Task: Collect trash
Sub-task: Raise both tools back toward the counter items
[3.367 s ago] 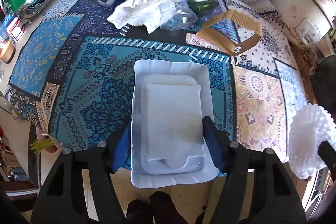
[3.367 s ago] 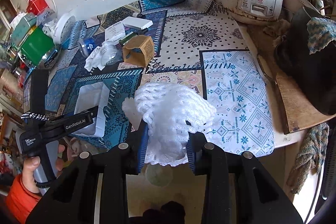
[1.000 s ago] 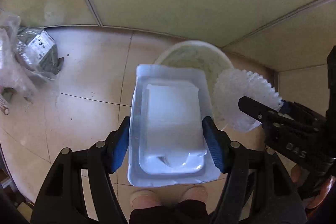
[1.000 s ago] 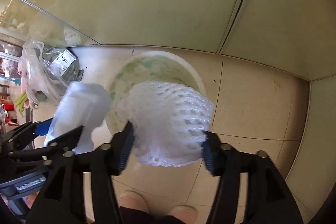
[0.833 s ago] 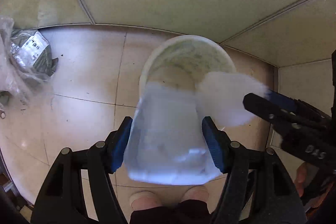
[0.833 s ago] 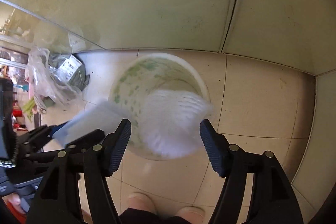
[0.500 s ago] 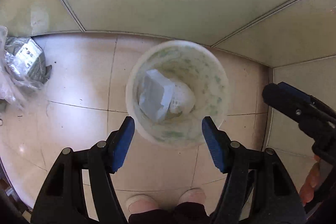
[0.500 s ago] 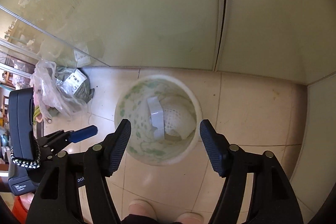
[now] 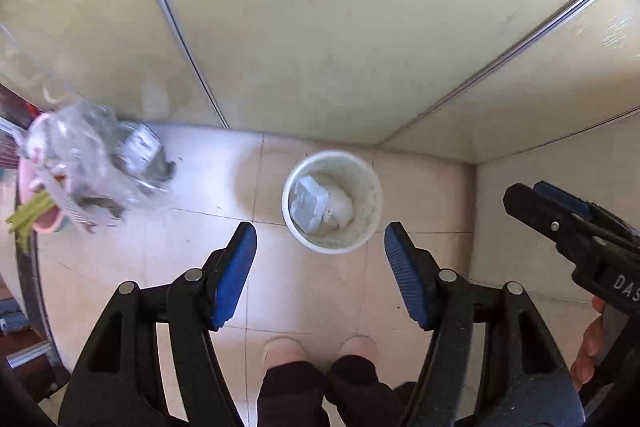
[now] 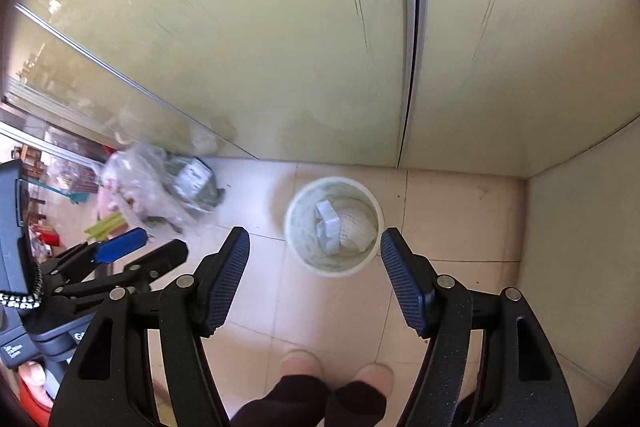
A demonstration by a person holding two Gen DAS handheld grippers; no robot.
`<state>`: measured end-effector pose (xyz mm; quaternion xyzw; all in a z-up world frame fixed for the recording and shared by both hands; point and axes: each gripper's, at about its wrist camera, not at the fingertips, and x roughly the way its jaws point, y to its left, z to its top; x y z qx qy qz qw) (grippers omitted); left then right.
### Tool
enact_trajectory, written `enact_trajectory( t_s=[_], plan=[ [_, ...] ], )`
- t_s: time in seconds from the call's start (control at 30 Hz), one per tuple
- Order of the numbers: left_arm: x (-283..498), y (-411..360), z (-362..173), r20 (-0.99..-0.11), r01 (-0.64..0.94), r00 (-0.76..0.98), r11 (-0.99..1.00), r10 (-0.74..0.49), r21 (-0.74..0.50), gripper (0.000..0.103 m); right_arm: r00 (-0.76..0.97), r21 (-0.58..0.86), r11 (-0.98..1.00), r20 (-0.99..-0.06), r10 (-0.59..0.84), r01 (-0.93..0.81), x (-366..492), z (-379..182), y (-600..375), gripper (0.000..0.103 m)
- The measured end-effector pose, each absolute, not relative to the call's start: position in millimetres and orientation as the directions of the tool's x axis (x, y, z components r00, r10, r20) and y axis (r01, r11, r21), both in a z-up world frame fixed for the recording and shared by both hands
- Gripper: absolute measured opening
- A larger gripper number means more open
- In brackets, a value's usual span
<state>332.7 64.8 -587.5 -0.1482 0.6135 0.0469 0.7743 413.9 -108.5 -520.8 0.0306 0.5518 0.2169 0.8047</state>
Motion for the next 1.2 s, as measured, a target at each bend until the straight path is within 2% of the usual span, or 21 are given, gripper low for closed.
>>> enact_trajectory(
  t_s=[0.33,0.6,0.83,1.03,1.2],
  plan=[
    [305.7,78.1,-367.2,-0.922,-0.239,0.384,0.959,-0.052,-0.154,0.066,0.419,0.304,0.908,-0.813,0.404,-0.287,352.8,-336.6,-126.3,0.064],
    [295.9,84.8,-238.4,-0.861,-0.191,0.506,0.967,-0.052,-0.17,0.066,0.541,0.308,0.914,-0.737,0.405,-0.265,320.3,-227.4,-138.8,0.064],
    [309.2,80.9,-177.9,-0.81,-0.133,0.584,0.978,-0.055,-0.162,0.066,0.66,0.27,0.933,-0.66,0.359,-0.237,309.2,-157.6,-144.4,0.065],
    [342.9,71.4,-148.6,-0.78,-0.102,0.622,0.981,-0.065,-0.162,0.066,0.695,0.264,0.936,-0.628,0.35,-0.233,339.4,-133.3,-160.0,0.068],
    [392.9,68.1,-141.7,-0.77,-0.141,0.636,0.973,-0.052,-0.182,0.066,0.698,0.251,0.932,-0.618,0.361,-0.26,386.6,-126.1,-177.5,0.07]
  ],
)
